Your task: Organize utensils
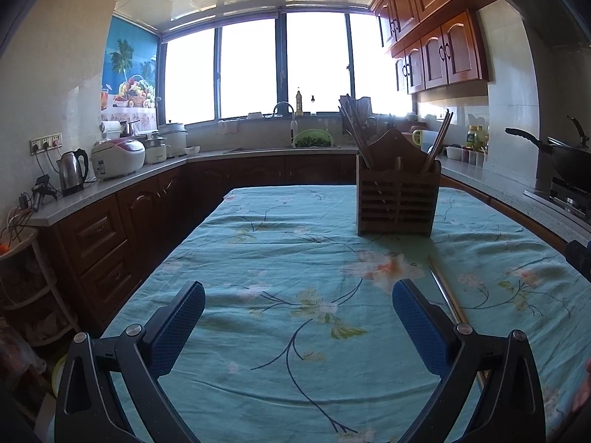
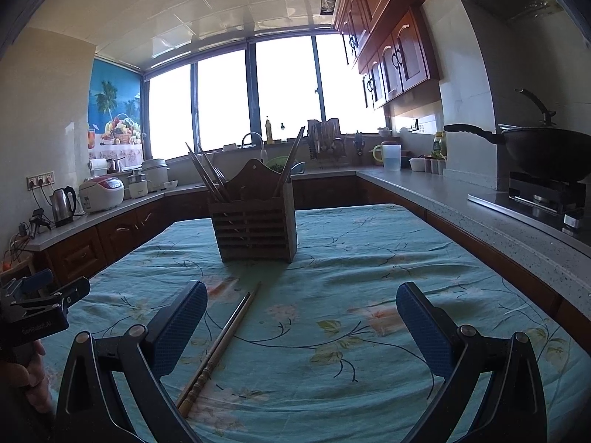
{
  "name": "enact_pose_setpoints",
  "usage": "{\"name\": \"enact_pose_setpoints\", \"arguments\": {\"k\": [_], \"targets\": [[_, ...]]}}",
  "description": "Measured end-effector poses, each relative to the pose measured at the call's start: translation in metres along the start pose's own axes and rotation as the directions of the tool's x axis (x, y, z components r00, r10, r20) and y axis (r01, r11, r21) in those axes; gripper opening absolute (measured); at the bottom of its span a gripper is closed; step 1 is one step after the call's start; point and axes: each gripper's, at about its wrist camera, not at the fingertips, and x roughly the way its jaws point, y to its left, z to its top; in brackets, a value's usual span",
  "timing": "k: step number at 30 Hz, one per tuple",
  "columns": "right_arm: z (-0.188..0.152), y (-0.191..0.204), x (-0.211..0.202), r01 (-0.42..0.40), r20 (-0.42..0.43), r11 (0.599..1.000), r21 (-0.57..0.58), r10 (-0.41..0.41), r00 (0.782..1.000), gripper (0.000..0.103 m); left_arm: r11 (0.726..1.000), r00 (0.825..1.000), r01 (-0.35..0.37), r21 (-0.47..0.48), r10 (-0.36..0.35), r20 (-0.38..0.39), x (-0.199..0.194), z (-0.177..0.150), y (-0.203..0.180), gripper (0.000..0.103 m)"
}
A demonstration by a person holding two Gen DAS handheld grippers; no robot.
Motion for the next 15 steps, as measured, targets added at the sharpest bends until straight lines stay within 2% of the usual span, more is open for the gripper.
{"name": "enact_pose_setpoints", "arguments": {"k": [12,15], "targets": [[0.012,0.004,-0.009,0.036,0.037,0.999,-0.024,-0.035,0.999,0.103,0.999,0.999,0.012,-0.04,-0.011,0.032,-0.007,0.004,0.006,0.102],[0.016,0.007,-0.01,0.036,0.036,0.999,-0.039,-0.035,0.999,0.103,0.998,0.998,0.02,-0.068,-0.015,0.065,-0.01,0.007,0.009,0.102]]}}
